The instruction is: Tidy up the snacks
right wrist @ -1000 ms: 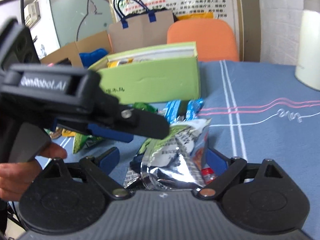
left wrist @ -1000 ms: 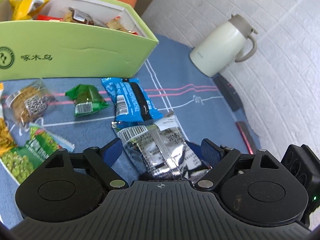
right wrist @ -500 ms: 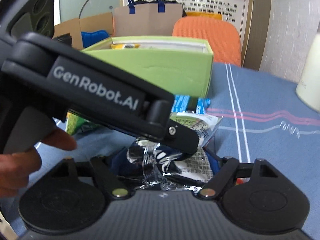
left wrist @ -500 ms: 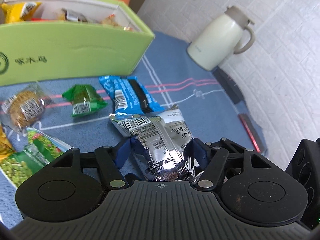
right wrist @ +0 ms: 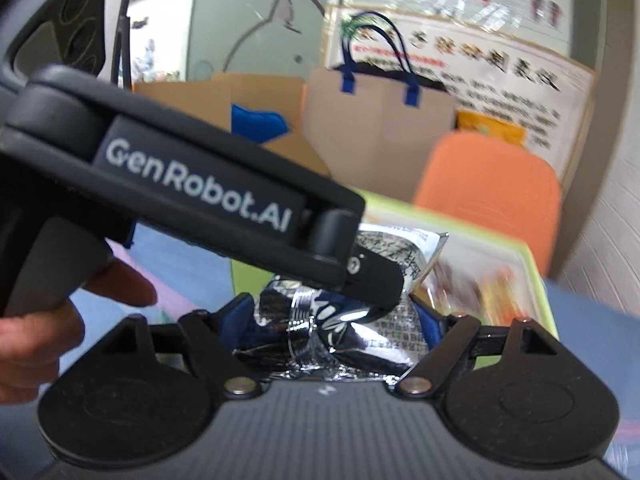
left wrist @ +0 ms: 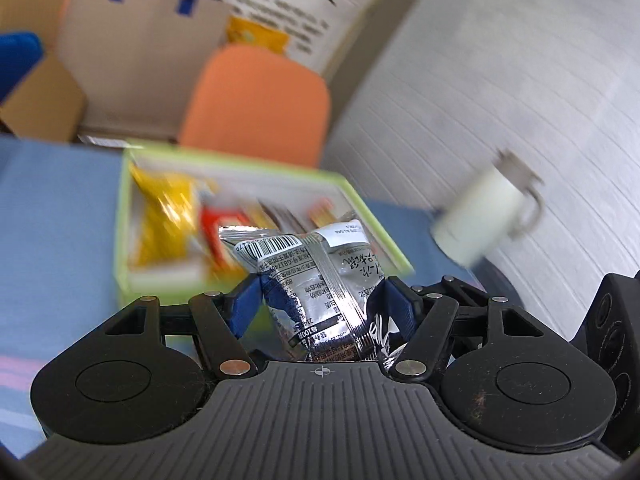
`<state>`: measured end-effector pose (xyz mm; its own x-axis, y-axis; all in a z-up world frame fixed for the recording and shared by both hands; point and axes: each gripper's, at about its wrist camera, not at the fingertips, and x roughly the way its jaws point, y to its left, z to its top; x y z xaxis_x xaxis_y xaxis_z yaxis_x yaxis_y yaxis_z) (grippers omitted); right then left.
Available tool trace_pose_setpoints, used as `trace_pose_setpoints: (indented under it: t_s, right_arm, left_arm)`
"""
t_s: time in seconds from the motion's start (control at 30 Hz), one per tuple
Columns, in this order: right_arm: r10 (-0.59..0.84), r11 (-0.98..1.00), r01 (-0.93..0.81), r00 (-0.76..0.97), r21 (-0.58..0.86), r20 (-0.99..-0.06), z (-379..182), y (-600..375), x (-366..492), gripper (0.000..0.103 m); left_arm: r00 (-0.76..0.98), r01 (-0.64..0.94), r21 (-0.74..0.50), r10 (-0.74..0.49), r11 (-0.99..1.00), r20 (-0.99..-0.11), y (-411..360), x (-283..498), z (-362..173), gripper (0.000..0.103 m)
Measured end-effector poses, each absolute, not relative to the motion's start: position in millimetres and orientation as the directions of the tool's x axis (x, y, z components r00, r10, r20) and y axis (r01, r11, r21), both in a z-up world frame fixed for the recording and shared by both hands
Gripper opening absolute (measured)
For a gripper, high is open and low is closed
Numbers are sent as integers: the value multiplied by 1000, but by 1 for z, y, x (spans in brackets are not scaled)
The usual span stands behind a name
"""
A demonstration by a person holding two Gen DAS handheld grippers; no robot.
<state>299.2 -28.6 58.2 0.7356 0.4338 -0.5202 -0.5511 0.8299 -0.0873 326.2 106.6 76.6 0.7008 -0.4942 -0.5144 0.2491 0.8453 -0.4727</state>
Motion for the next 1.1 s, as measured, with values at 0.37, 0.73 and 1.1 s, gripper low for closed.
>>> trace_pose_setpoints:
  t_s: [0.37,0.73,1.1]
  right_arm:
    - [414,863,-501,777,-67,-474,78,-53,359,92]
    - [406,911,-375,739,174,-537,36,-124,237,92]
    - [161,971,-13,774,240,-613,-8,-234,134,92]
  left_arm:
    - [767,185,-417,-396,890,-505,128,398,91,71]
    - [755,171,-499,-438,850,-488,142,285,53,78]
    - [496,323,-619,-685,716,-534,24,248,6,72]
